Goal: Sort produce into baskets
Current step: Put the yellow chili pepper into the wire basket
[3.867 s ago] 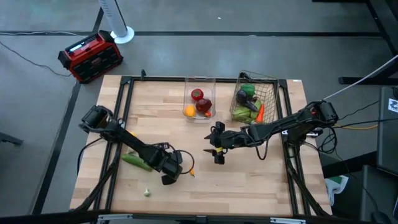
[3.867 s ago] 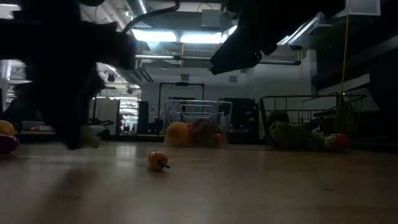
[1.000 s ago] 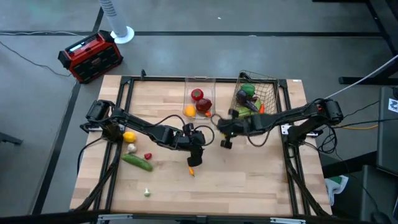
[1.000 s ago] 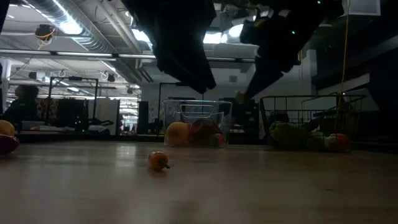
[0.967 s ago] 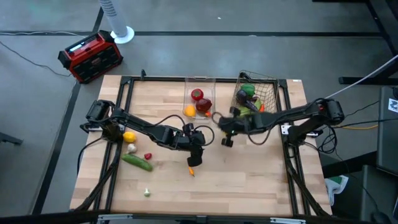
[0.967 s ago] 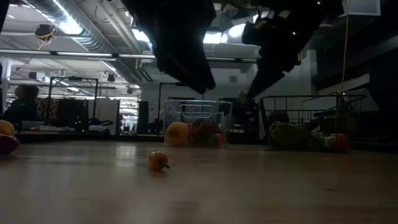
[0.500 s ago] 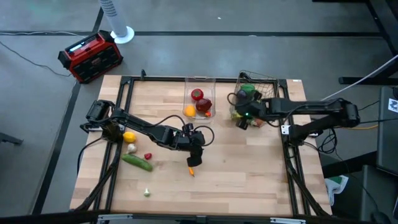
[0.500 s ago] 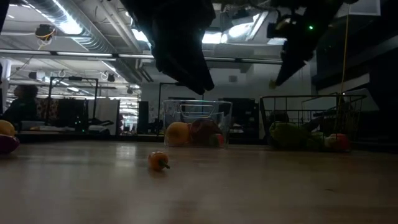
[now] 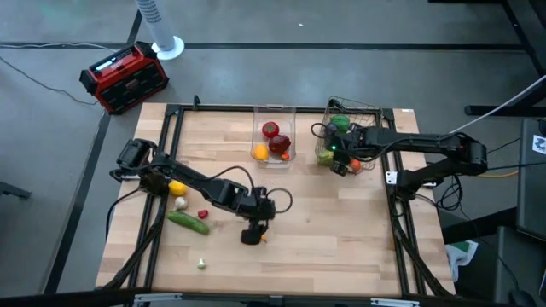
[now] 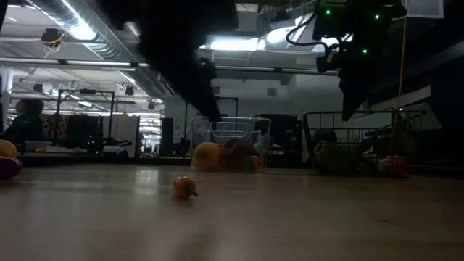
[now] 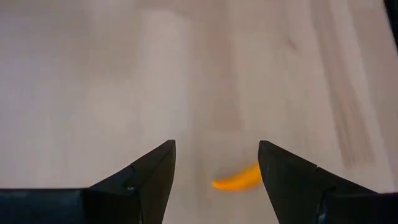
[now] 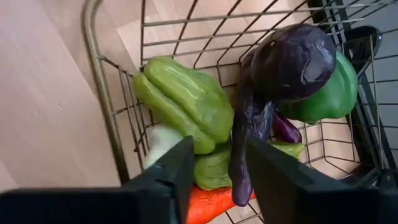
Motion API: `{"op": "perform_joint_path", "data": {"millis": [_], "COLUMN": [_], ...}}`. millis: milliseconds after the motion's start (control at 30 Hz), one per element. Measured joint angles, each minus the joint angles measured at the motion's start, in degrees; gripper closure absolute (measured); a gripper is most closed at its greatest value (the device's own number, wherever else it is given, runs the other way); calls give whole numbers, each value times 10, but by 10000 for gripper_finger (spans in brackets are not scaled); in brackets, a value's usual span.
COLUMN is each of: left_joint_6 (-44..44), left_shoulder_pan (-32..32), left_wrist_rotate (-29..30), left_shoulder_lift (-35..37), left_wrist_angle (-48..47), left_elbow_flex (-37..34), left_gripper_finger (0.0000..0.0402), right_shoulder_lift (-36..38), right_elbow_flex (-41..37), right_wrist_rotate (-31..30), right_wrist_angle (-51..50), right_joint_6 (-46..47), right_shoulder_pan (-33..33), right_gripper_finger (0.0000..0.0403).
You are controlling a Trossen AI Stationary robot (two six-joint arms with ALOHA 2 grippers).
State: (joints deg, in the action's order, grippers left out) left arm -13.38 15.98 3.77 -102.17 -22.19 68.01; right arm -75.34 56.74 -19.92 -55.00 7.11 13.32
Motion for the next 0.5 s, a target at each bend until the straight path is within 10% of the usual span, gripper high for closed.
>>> {"op": "perform_joint_path", "data": {"millis": [500], "left_joint_6": [142], "left_shoulder_pan": [48], "left_wrist_rotate": [-14], "left_shoulder_lift": [-45], "left_wrist_angle": [67], "left_elbow_flex": [-44], "left_gripper_finger": [176], "right_shoulder_lift": [-17], "right_elbow_flex": [0], "right_wrist_rotate": [24], "right_wrist_angle": [29], "right_joint_6": [1], "right_shoulder_pan": [-2], "right_gripper_finger": [176]}}
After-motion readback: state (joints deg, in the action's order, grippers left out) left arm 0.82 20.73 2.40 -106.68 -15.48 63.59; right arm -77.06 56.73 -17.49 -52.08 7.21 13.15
